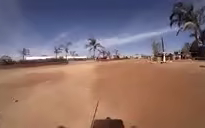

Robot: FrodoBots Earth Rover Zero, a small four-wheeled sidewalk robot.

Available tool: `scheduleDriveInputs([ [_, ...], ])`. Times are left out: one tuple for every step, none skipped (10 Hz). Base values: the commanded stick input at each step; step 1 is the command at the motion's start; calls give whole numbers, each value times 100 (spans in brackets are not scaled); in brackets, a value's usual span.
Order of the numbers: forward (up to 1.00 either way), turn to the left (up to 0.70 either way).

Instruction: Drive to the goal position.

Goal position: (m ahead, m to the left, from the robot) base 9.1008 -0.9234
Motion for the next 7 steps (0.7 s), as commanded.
scheduleDriveInputs([
  [70, -14],
  [70, 0],
  [70, 0],
  [70, 0],
  [70, 0],
  [70, 0],
  [70, 0],
])
